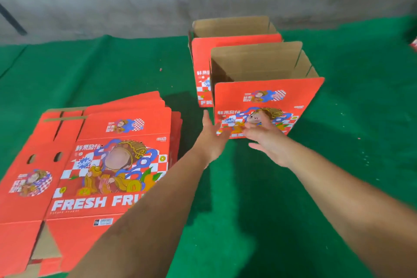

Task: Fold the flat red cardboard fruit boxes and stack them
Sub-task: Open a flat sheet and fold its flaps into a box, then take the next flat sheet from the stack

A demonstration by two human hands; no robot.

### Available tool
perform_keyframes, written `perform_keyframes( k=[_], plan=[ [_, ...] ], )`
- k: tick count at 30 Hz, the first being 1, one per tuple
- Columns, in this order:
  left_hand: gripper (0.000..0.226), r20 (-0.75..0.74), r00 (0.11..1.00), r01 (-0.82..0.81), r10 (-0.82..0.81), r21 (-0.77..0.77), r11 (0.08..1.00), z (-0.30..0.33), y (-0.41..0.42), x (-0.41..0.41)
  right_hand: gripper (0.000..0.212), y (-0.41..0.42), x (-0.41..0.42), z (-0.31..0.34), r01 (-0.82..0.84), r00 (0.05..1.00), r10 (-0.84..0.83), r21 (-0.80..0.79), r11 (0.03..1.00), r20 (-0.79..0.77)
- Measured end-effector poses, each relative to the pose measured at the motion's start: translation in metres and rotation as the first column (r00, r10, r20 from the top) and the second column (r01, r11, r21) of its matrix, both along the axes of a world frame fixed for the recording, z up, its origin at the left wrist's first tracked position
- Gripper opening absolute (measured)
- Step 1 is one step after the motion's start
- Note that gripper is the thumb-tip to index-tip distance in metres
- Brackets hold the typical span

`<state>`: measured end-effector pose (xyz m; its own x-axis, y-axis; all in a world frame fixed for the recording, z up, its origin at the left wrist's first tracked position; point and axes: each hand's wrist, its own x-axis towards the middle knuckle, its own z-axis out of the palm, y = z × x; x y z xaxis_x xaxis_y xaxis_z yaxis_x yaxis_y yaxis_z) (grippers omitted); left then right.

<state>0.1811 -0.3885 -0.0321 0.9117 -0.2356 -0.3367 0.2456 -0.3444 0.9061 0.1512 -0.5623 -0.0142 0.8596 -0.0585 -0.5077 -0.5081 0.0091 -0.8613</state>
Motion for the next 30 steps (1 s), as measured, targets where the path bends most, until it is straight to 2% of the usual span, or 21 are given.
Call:
perform_keyframes(
  k=[2,3,6,8,11,13,14,15,16,17,19,21,23,26,28,30],
  plan=[
    [0.038,0.072,0.991,-0.112,0.11,0.028,0.993,-0.006,-0.012,0.001,0.087,0.017,0.002,-0.002,-0.037,0.999,0.038,-0.056,0.998,0.016],
    [0.028,0.092,0.985,-0.148,0.146,0.01,0.989,-0.007,-0.014,-0.003,0.083,0.027,-0.001,-0.003,-0.049,0.998,0.052,-0.085,0.995,0.032],
    [0.028,0.14,0.979,-0.145,0.147,-0.028,0.989,-0.009,-0.003,-0.029,0.066,0.059,-0.015,-0.009,-0.073,0.992,0.087,-0.157,0.985,0.086],
    [0.025,0.207,0.965,-0.17,0.163,0.016,0.985,-0.006,0.017,-0.05,0.063,0.084,-0.031,-0.012,-0.079,0.992,0.091,-0.134,0.988,0.088],
    [0.026,0.485,0.859,-0.277,0.165,0.168,0.946,0.005,0.06,-0.087,0.057,0.126,-0.064,-0.013,-0.121,0.992,0.121,-0.004,0.993,0.025],
    [0.031,0.631,0.768,-0.421,0.111,0.366,0.83,0.006,0.094,-0.109,0.056,0.155,-0.087,-0.013,-0.189,0.982,0.19,0.025,0.982,-0.025],
    [0.039,0.602,0.789,-0.488,0.121,0.496,0.718,0.005,0.113,-0.12,0.052,0.168,-0.096,-0.012,-0.222,0.974,0.222,0.022,0.975,-0.049],
    [0.05,0.506,0.847,-0.486,0.162,0.615,0.621,0.005,0.133,-0.132,0.042,0.179,-0.105,-0.011,-0.244,0.967,0.245,0.029,0.969,-0.068],
    [0.06,0.385,0.9,-0.428,0.203,0.703,0.568,0.002,0.151,-0.143,0.03,0.189,-0.113,-0.009,-0.259,0.961,0.261,0.037,0.965,-0.089],
    [0.067,0.275,0.936,-0.351,0.218,0.746,0.566,-0.001,0.167,-0.155,0.017,0.198,-0.121,-0.007,-0.265,0.958,0.268,0.046,0.963,-0.1],
    [0.071,0.223,0.962,-0.273,0.158,0.747,0.606,-0.009,0.178,-0.173,0.012,0.208,-0.13,-0.007,-0.208,0.971,0.214,0.065,0.976,-0.107],
    [0.065,0.282,0.956,-0.263,0.081,0.7,0.664,-0.008,0.172,-0.189,0.004,0.21,-0.138,-0.008,-0.086,0.989,0.099,0.114,0.99,-0.111],
    [0.048,0.359,0.933,-0.23,-0.006,0.61,0.758,-0.004,0.162,-0.203,0.022,0.204,-0.144,-0.011,0.068,0.989,-0.051,0.118,0.991,-0.141],
    [0.04,0.478,0.878,-0.204,-0.028,0.428,0.881,0.005,0.16,-0.225,0.017,0.174,-0.153,-0.006,0.177,0.984,-0.174,0.087,0.98,-0.034],
    [0.038,0.542,0.836,-0.32,0.091,0.345,0.882,0.009,0.167,-0.229,0.018,0.145,-0.163,0.001,0.173,0.982,-0.179,0.098,0.98,0.057],
    [0.038,0.585,0.781,-0.511,0.22,0.395,0.764,0.008,0.179,-0.224,0.022,0.112,-0.177,0.009,0.153,0.975,-0.17,0.122,0.981,0.144]
  ],
)
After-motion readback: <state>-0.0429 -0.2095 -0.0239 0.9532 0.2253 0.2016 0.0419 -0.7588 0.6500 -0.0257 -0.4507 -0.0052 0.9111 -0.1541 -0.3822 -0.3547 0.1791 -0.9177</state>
